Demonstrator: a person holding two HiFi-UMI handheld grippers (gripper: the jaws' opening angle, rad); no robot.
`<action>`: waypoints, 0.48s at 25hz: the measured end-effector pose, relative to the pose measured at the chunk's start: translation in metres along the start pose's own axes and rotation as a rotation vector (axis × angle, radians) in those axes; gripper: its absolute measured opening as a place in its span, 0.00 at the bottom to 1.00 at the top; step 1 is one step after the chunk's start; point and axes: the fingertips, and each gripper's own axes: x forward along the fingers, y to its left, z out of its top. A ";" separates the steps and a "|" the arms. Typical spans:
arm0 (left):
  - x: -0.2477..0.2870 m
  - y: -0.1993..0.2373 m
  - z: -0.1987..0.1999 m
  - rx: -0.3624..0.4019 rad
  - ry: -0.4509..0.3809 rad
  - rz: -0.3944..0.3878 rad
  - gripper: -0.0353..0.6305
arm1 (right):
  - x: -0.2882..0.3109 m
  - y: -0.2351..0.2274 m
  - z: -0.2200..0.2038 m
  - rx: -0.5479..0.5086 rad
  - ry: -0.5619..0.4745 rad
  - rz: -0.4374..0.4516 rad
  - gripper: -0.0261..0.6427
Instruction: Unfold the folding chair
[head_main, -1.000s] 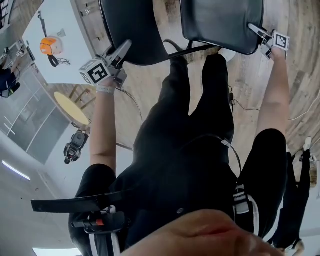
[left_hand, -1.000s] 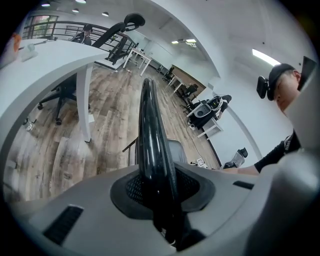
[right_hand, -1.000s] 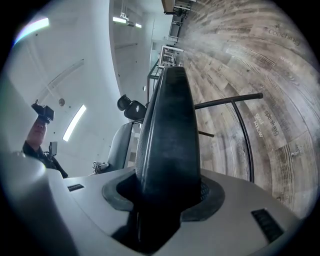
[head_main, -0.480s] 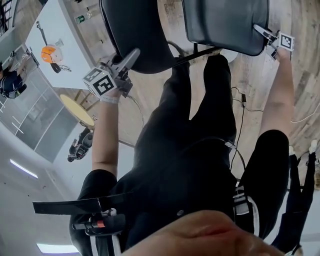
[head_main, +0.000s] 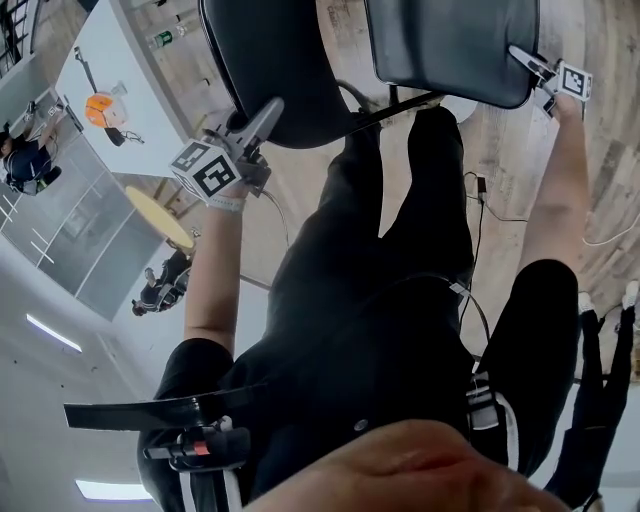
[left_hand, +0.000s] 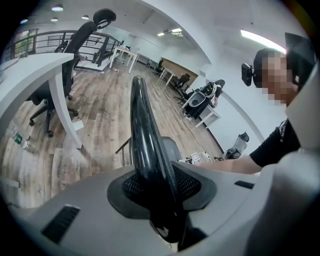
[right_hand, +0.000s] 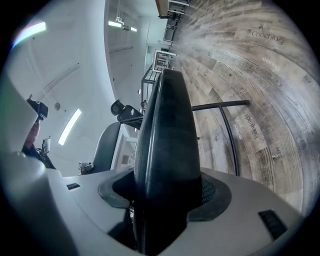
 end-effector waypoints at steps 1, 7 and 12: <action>-0.001 0.001 0.001 0.008 -0.007 0.021 0.22 | 0.000 0.002 0.000 -0.009 0.007 -0.025 0.43; -0.026 0.008 0.020 -0.003 -0.066 0.124 0.39 | 0.003 0.006 0.001 -0.028 0.071 -0.268 0.53; -0.028 0.003 0.017 -0.033 -0.044 0.129 0.47 | -0.007 0.003 -0.006 -0.002 0.114 -0.333 0.55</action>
